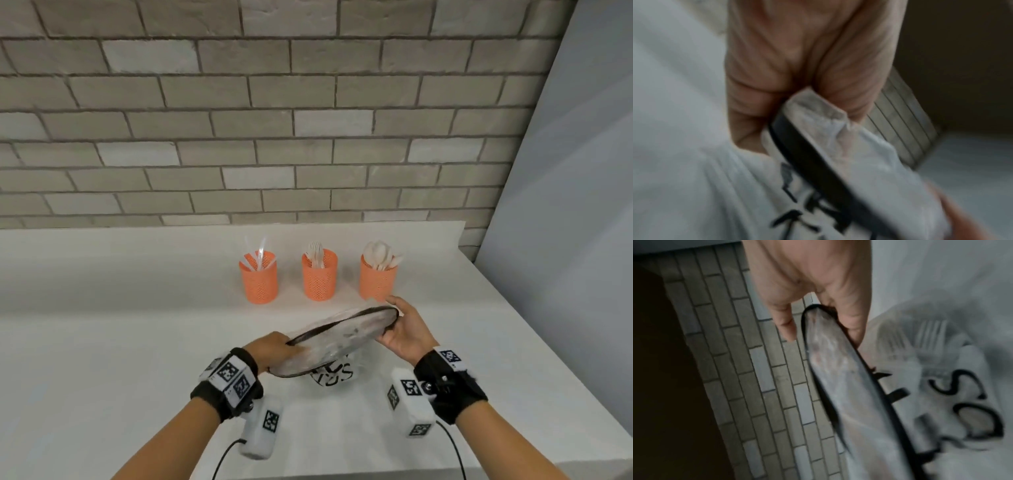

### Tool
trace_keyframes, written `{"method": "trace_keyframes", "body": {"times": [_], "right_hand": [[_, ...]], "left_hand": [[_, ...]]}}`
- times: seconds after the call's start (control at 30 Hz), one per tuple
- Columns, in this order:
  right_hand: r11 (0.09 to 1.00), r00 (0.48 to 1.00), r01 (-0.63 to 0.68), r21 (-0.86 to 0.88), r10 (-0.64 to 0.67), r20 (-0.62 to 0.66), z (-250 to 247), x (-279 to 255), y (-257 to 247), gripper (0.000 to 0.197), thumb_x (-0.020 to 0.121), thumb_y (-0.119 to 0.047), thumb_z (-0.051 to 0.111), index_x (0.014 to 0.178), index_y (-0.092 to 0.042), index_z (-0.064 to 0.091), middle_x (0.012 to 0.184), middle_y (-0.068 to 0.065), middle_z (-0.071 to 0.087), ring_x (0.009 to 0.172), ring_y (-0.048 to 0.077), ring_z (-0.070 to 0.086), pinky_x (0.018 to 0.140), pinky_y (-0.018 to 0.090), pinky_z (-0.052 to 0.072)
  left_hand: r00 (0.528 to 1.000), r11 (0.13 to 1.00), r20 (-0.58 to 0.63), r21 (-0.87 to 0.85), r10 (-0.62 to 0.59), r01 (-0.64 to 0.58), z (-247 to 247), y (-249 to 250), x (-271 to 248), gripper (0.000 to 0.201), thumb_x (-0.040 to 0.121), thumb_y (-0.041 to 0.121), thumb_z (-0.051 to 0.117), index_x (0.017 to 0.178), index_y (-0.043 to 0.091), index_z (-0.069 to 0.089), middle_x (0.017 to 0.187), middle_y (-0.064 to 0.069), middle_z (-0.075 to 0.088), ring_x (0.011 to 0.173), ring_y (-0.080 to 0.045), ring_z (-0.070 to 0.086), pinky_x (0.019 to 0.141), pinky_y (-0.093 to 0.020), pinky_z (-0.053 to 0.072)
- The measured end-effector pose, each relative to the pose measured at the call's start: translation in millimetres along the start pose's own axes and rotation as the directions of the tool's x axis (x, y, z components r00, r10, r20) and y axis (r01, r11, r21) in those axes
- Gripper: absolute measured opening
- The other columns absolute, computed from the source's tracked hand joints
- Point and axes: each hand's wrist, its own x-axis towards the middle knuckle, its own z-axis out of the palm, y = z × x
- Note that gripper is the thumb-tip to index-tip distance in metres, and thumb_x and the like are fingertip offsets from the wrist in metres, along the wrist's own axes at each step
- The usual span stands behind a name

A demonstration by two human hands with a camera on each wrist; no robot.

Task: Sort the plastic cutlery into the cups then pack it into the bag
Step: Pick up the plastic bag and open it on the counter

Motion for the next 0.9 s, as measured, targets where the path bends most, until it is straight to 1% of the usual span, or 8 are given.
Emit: {"method": "trace_keyframes", "body": {"times": [0.1,0.17,0.23,0.4,0.5,0.6,0.8,0.9], "right_hand": [[0.895,0.997,0.017,-0.446,-0.049,-0.061,0,-5,11,0.034,0.070,-0.034,0.078,0.088,-0.009,0.062,0.067,0.013,0.069,0.060,0.028,0.068,0.064,0.034,0.059],[0.565,1.000,-0.014,-0.825,0.008,-0.011,-2,-14,19,0.038,0.074,-0.033,0.076,0.102,-0.010,0.065,0.090,0.012,0.072,0.077,0.022,0.070,0.078,0.030,0.057],[0.388,0.992,0.011,-0.922,0.109,0.058,-2,-21,28,0.028,0.079,-0.023,0.074,0.102,-0.011,0.065,0.073,-0.010,0.068,0.056,-0.002,0.059,0.057,0.011,0.046],[0.438,0.989,-0.087,-0.895,0.147,-0.024,-9,-19,27,0.026,0.091,-0.029,0.056,0.067,-0.019,0.056,0.036,-0.015,0.043,0.036,-0.004,0.039,0.048,0.012,0.031],[0.867,0.989,-0.145,-0.477,0.108,-0.106,-22,-13,12,0.021,0.094,-0.025,0.048,0.079,-0.015,0.059,0.053,-0.008,0.059,0.045,0.003,0.055,0.047,0.017,0.047],[0.981,0.985,-0.153,-0.121,0.141,-0.101,-24,-6,1,0.022,0.061,-0.012,0.085,0.070,-0.008,0.065,0.083,0.018,0.071,0.074,0.028,0.072,0.061,0.045,0.060],[0.959,0.956,-0.197,0.202,0.233,-0.178,-10,4,11,0.011,0.080,-0.011,0.051,0.070,-0.008,0.047,0.096,0.023,0.060,0.087,0.044,0.063,0.059,0.065,0.049],[0.965,0.957,-0.116,0.236,0.172,-0.233,-8,9,30,0.014,0.068,-0.005,0.060,0.079,-0.006,0.052,0.086,0.019,0.064,0.069,0.036,0.068,0.061,0.051,0.056]], "left_hand": [[0.996,0.586,0.063,-0.805,-0.058,0.086,-11,0,4,0.015,0.094,0.018,0.050,0.102,0.008,0.056,0.090,-0.011,0.062,0.080,-0.023,0.058,0.074,-0.031,0.050],[0.995,0.270,0.070,-0.959,-0.064,0.085,-21,1,8,0.012,0.095,0.010,0.042,0.093,0.005,0.053,0.092,-0.017,0.058,0.083,-0.029,0.056,0.082,-0.045,0.049],[0.995,0.165,0.071,-0.983,-0.071,0.082,-21,6,13,0.017,0.093,0.004,0.038,0.085,0.002,0.052,0.084,-0.016,0.060,0.074,-0.028,0.061,0.062,-0.042,0.058],[0.995,0.147,-0.026,-0.989,-0.100,-0.012,3,9,26,0.033,0.095,0.006,0.036,0.078,-0.001,0.064,0.067,-0.012,0.067,0.062,-0.019,0.062,0.048,-0.025,0.054],[0.989,0.630,-0.142,-0.771,-0.027,-0.094,-1,-5,32,0.024,0.092,0.022,0.056,0.103,0.002,0.065,0.087,-0.012,0.069,0.078,-0.022,0.062,0.060,-0.025,0.054],[0.993,0.984,0.006,-0.134,0.116,-0.114,-1,-14,20,0.024,0.082,0.036,0.069,0.077,0.013,0.062,0.065,0.000,0.056,0.056,-0.012,0.051,0.051,-0.016,0.039],[0.981,0.953,0.092,-0.267,0.171,-0.141,17,-38,15,0.035,0.086,0.042,0.061,0.090,0.007,0.059,0.073,0.000,0.060,0.061,-0.010,0.059,0.059,-0.020,0.045],[0.977,0.559,0.103,-0.829,0.187,-0.020,12,-37,5,0.039,0.096,0.038,0.045,0.108,0.008,0.066,0.102,-0.010,0.072,0.089,-0.021,0.070,0.078,-0.033,0.057]]}}
